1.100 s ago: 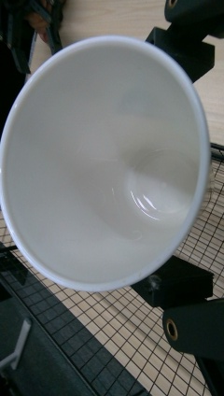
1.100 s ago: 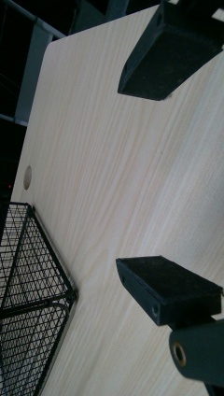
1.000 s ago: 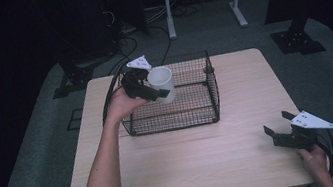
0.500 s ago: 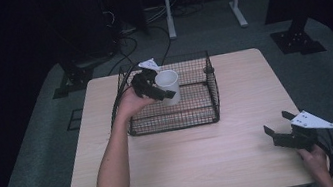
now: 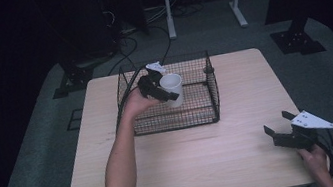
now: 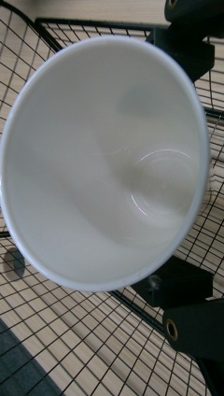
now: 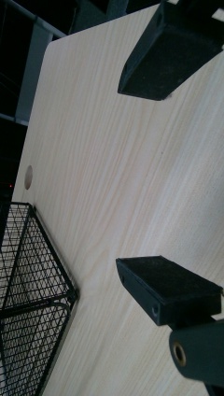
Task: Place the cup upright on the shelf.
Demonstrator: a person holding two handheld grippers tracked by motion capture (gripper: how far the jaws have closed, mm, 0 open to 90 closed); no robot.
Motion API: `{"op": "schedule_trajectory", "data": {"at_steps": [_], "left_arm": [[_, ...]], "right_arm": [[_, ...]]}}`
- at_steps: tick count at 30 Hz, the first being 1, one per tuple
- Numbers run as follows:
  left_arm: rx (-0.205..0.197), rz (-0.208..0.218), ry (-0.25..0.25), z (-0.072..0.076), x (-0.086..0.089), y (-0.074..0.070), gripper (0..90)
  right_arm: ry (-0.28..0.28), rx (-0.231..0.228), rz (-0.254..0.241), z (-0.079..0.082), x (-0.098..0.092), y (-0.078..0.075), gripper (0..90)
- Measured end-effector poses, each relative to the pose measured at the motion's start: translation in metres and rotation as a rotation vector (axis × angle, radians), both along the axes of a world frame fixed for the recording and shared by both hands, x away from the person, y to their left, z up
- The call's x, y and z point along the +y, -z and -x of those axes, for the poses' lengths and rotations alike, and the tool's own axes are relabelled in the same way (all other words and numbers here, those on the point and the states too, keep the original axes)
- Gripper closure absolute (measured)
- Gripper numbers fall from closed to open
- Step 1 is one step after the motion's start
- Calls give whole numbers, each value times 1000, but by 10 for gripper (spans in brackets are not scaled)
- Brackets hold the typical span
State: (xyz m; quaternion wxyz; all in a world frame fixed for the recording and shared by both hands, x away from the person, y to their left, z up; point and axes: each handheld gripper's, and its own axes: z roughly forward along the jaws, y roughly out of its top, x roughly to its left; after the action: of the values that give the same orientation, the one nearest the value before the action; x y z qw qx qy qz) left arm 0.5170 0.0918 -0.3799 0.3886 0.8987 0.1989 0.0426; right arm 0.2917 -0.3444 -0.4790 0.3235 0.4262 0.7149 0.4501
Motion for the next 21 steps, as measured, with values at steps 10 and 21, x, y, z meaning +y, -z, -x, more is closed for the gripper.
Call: {"op": "schedule_trajectory", "data": {"at_steps": [10,21], "left_arm": [[8,-25,-2,-6,-3,11,217],[46,-56,-2,-12,-6,23,217]], "right_arm": [[-1,0,-2,0,0,0,131],[-2,-1,-4,0,-1,0,131]]}}
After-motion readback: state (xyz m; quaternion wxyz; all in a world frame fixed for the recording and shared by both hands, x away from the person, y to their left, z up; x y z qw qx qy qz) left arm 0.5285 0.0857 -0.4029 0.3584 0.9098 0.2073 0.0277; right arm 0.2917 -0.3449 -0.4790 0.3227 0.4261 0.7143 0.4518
